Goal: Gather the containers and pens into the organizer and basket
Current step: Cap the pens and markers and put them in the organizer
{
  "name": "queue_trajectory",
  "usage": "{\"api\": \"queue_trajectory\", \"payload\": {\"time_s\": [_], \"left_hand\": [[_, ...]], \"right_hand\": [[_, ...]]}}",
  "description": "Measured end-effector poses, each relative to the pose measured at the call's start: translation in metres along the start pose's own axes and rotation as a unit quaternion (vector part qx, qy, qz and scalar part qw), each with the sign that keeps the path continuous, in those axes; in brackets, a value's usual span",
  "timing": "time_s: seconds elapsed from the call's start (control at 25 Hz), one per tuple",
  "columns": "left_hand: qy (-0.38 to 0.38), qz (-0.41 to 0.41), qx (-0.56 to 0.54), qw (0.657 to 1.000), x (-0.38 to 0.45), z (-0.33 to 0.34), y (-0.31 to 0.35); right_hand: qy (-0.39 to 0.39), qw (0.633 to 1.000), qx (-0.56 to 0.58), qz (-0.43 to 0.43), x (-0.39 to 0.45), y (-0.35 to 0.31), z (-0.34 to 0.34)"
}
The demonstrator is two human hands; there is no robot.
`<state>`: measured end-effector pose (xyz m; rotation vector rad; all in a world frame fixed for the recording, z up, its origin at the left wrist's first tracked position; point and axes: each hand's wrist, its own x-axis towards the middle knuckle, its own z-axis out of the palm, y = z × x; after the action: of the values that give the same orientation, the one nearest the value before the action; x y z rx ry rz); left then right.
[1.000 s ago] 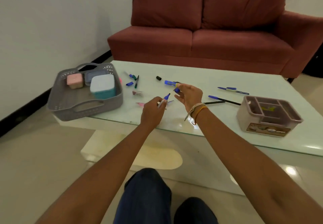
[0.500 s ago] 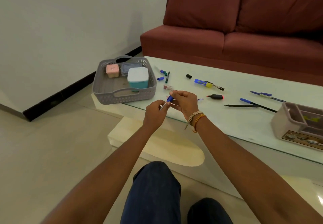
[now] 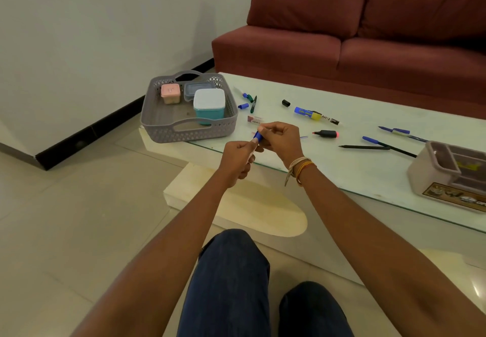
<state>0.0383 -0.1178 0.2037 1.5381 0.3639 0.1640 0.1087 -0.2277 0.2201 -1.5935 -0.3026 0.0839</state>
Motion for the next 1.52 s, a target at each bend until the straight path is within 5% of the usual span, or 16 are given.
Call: {"api": "queue_trajectory", "payload": {"time_s": [0.12,0.24,0.52,0.68,0.8,1.0,1.32,1.52], "left_hand": [[0.01,-0.001,0.026,1.0,-0.002,0.022,0.005],[-0.041,-0.039,0.027,0.998,-0.007,0.053,0.013],[-0.192,0.007,0.056,0.98,-0.017,0.133,0.007],[-0.252,0.058,0.13,0.957,-0.018,0.195,0.015],[-0.281,0.1,0.205,0.932,-0.015,0.245,0.025],[-0.339,0.085,0.265,0.899,-0.006,0.306,0.027],[-0.353,0.156,0.193,0.902,0.003,0.322,0.026],[-0.326,0.162,0.153,0.919,0.01,0.287,0.011]], "right_hand": [[0.009,0.999,-0.035,0.006,-0.008,-0.007,-0.01],[0.149,0.986,-0.056,-0.052,-0.016,-0.016,-0.04],[0.452,0.866,-0.097,-0.19,-0.012,-0.074,-0.2],[0.533,0.812,-0.121,-0.203,-0.02,-0.081,-0.266],[0.526,0.805,-0.169,-0.219,-0.02,-0.077,-0.282],[0.402,0.86,-0.292,-0.117,-0.012,-0.045,-0.295],[0.354,0.895,-0.271,-0.024,-0.008,-0.038,-0.312],[0.291,0.912,-0.284,-0.05,-0.012,-0.039,-0.282]]}}
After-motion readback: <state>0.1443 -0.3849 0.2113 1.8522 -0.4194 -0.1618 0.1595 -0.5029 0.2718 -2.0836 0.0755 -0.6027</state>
